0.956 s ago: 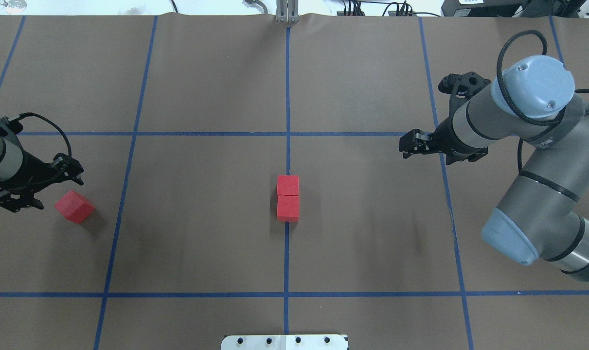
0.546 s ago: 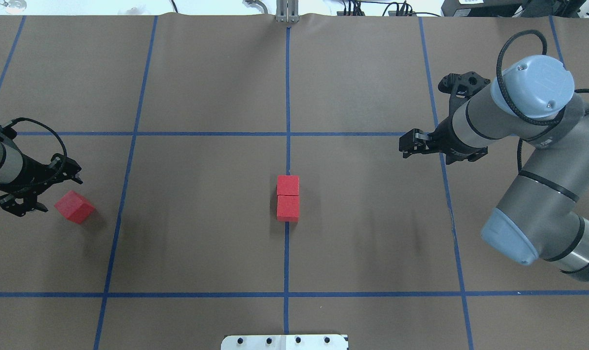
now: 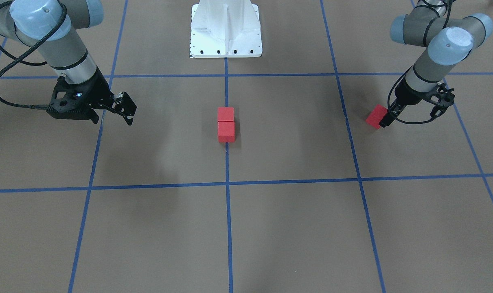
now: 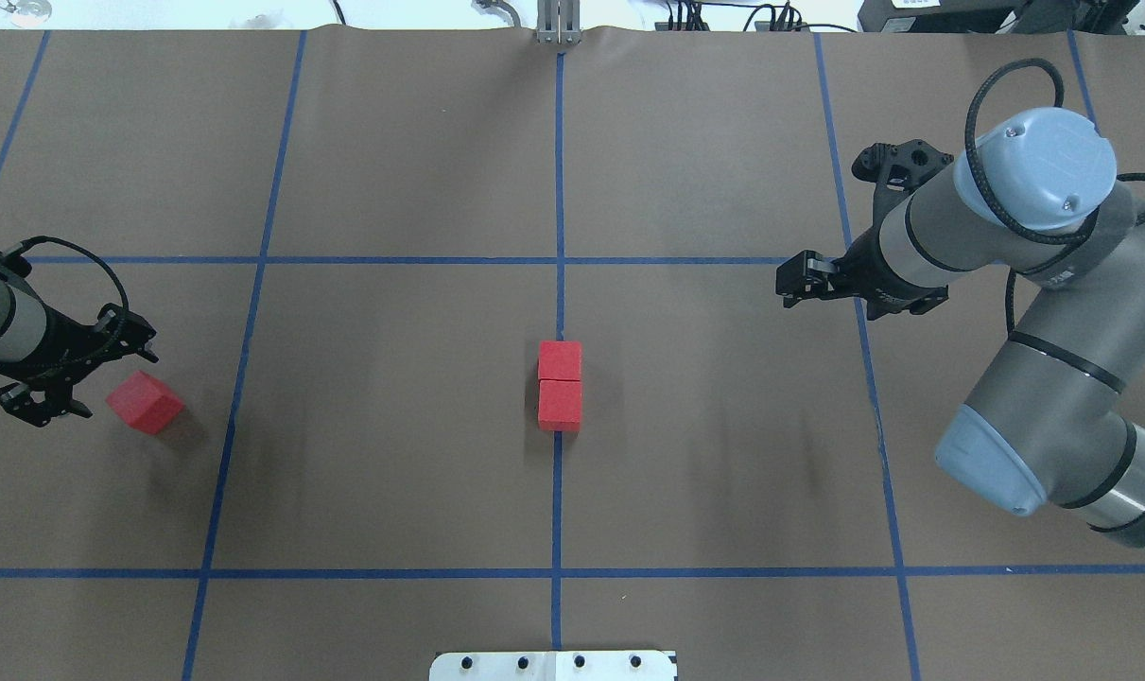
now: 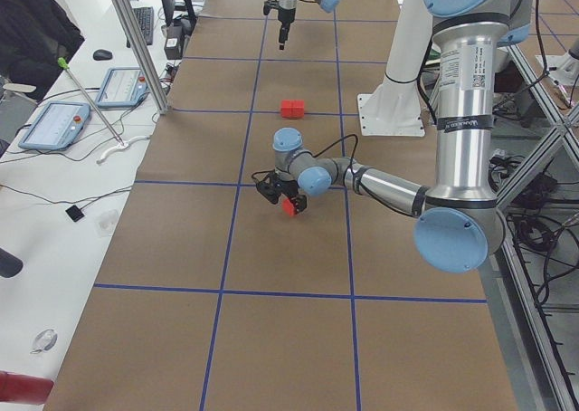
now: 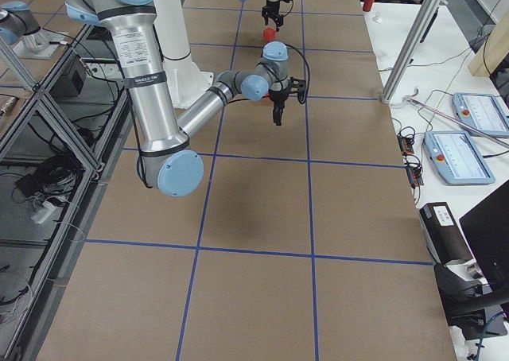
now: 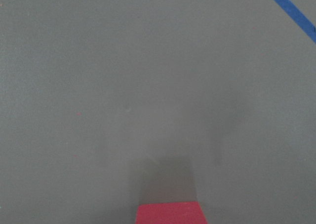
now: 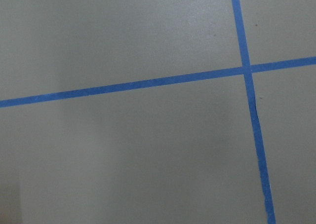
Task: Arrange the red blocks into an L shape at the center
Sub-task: 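Grasp the last red cube with the left gripper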
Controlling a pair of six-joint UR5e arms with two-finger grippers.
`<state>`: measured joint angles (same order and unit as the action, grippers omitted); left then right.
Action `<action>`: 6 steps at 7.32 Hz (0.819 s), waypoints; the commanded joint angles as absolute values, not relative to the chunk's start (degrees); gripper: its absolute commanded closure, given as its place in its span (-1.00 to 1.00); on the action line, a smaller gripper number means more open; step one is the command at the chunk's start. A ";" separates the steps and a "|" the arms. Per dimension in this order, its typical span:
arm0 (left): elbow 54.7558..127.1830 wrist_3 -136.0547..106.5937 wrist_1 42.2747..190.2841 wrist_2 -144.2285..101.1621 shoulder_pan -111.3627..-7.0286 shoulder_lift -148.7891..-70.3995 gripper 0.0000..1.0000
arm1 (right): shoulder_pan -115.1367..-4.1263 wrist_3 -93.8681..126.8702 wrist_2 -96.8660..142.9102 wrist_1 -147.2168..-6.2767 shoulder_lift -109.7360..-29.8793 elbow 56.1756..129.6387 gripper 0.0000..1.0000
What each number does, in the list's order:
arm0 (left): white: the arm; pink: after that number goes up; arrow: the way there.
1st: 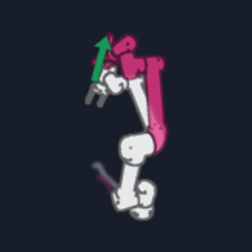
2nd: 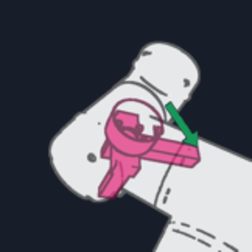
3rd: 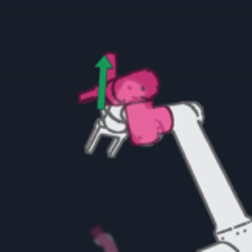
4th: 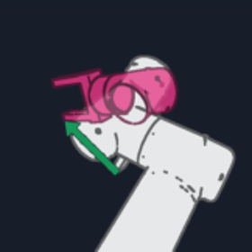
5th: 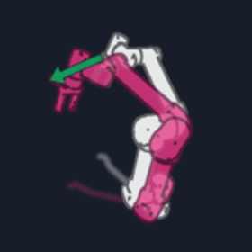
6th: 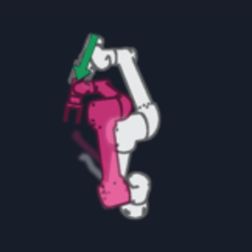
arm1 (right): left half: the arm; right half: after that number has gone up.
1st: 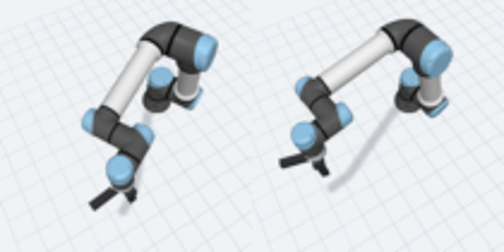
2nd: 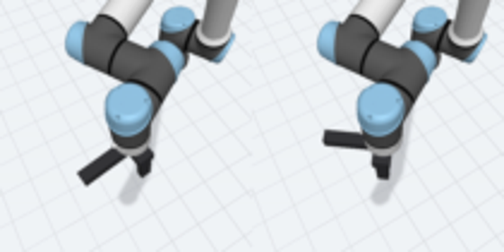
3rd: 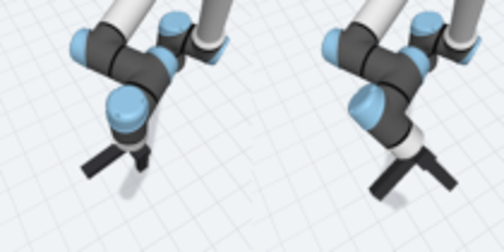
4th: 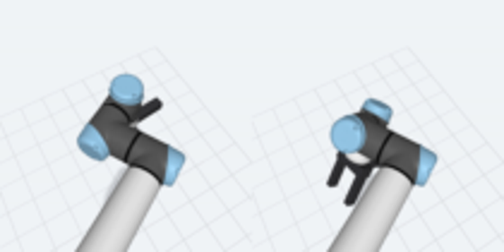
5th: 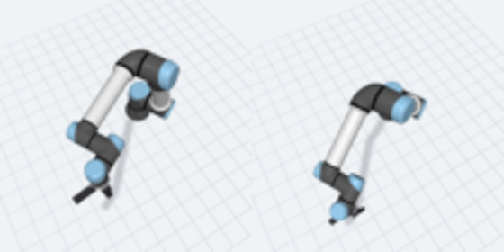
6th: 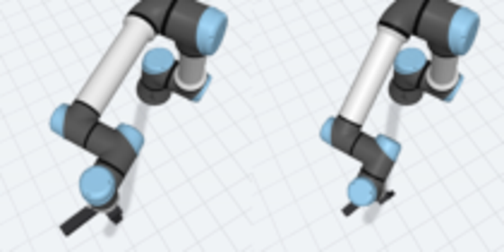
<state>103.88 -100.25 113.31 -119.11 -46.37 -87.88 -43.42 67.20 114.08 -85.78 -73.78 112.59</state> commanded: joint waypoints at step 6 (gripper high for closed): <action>102.14 -100.37 113.38 -119.70 -43.95 -88.50 0.99 | -43.42 67.24 114.08 -85.78 -73.83 112.68 -1.00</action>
<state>102.63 -100.51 113.41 -119.28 -44.01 -88.34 -43.34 67.20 114.08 -85.78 -73.82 112.64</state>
